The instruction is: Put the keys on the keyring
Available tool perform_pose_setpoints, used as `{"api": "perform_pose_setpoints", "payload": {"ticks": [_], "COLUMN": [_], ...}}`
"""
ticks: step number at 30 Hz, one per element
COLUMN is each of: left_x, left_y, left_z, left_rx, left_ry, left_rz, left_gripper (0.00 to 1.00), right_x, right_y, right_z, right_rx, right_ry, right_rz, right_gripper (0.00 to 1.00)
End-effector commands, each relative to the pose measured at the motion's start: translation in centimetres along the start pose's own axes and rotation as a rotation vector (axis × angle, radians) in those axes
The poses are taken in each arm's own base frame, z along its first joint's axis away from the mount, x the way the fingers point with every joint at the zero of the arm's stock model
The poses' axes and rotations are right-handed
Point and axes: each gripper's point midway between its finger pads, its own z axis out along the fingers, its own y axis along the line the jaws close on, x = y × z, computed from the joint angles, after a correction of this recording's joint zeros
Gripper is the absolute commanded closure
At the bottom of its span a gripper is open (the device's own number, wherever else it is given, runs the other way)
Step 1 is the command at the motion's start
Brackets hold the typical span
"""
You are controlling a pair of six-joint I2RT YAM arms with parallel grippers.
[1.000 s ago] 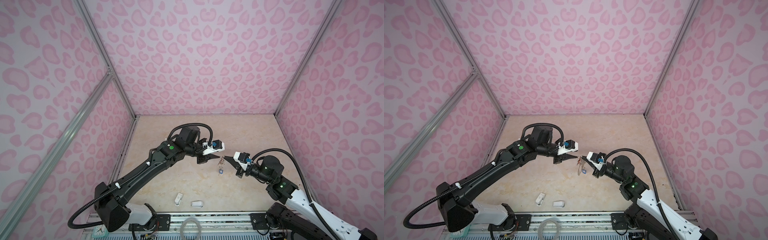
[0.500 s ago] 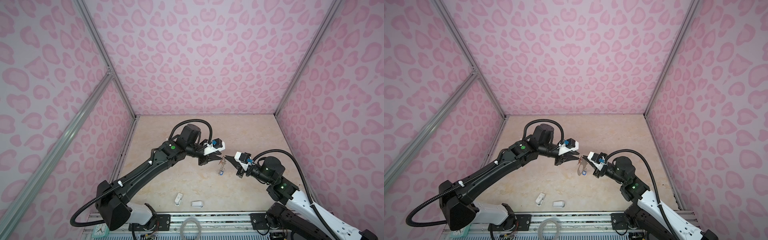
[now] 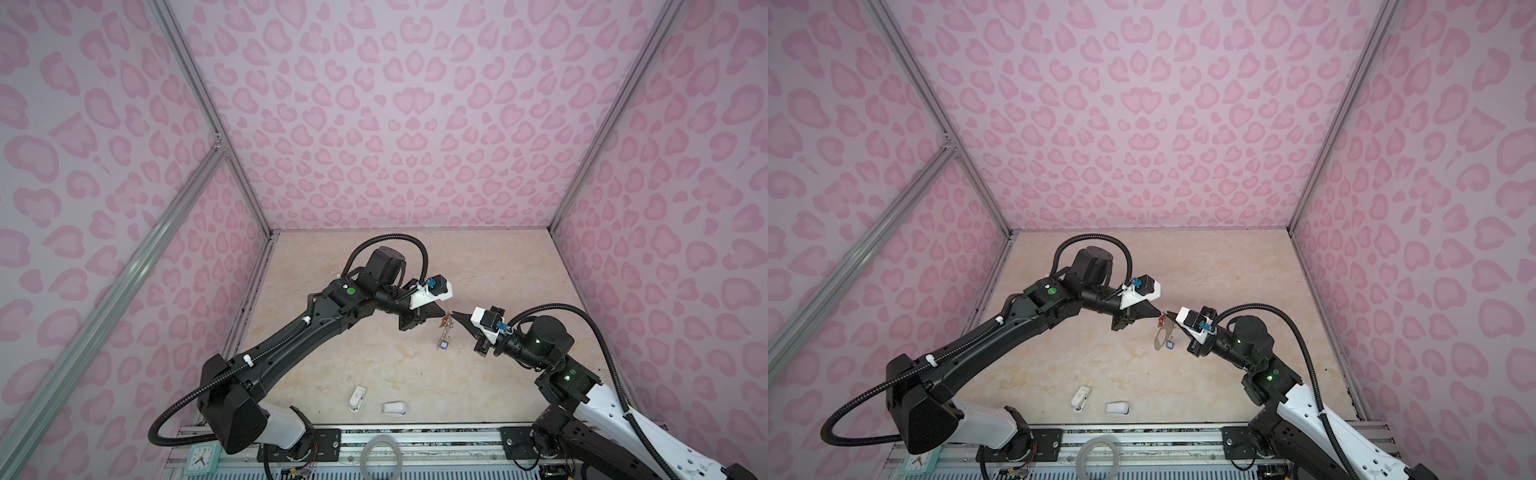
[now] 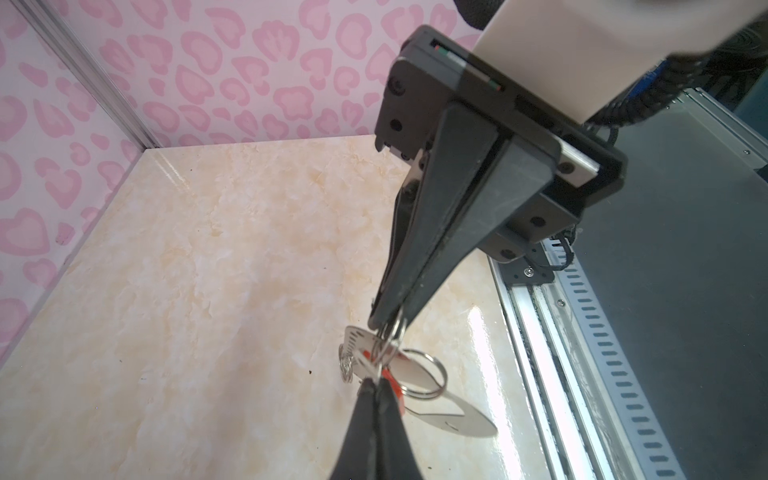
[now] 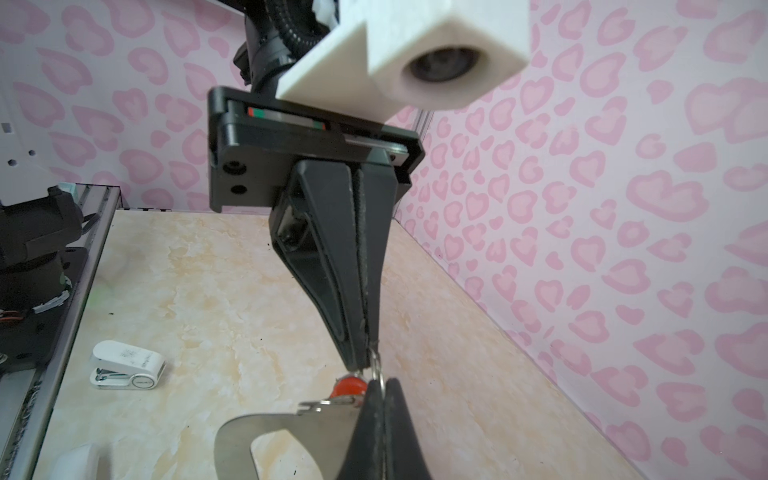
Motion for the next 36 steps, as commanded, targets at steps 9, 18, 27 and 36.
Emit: {"api": "perform_pose_setpoints", "payload": {"ticks": [9, 18, 27, 36], "left_x": [-0.3, -1.8, -3.7, -3.0], "left_y": [-0.6, 0.3, -0.8, -1.0], "left_z": [0.7, -0.4, -2.3, -0.6], "left_rx": [0.115, 0.04, -0.038, -0.018], "left_ry": [0.012, -0.019, -0.127, -0.074], "left_rz": [-0.037, 0.028, 0.201, 0.213], "left_gripper": [0.97, 0.66, 0.65, 0.65], "right_x": [-1.9, -1.1, -1.3, -1.7], "right_y": [-0.7, -0.2, 0.3, 0.7], "right_z": [-0.5, -0.5, -0.5, -0.5], "right_rx": [0.053, 0.029, -0.006, -0.032], "right_ry": [-0.11, -0.082, -0.094, -0.105], "right_rz": [-0.062, -0.054, -0.038, -0.015], "right_gripper": [1.0, 1.0, 1.0, 1.0]}}
